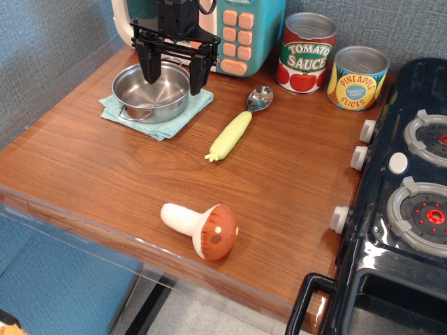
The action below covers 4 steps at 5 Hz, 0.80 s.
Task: Move the spatula from center of the table to left side of the tiffin box, which is infront of the oven.
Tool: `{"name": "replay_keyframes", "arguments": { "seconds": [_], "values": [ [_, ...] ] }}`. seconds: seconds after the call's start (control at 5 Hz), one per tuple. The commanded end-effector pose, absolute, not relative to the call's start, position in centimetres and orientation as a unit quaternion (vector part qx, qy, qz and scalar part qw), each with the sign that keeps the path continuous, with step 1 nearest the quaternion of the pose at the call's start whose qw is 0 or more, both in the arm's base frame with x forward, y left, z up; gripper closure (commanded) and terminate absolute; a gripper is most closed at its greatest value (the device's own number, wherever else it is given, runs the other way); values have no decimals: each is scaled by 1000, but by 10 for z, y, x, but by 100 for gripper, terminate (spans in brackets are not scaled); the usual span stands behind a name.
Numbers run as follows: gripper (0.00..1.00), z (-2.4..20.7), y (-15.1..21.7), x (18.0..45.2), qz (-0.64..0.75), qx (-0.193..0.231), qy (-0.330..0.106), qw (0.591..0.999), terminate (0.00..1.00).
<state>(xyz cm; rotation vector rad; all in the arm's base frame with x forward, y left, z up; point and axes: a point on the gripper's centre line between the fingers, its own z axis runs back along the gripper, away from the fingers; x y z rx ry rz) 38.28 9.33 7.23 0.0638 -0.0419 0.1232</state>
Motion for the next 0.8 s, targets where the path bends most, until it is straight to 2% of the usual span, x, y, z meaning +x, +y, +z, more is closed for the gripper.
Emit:
{"name": "replay_keyframes", "arguments": {
  "seconds": [0.0,0.2,0.6],
  "values": [
    [0,72,93,383,62,32,-21,997,0],
    [0,69,69,376,28,32,-22,999,0],
    [0,62,41,366,-14,75,-35,997,0]
  ]
}}
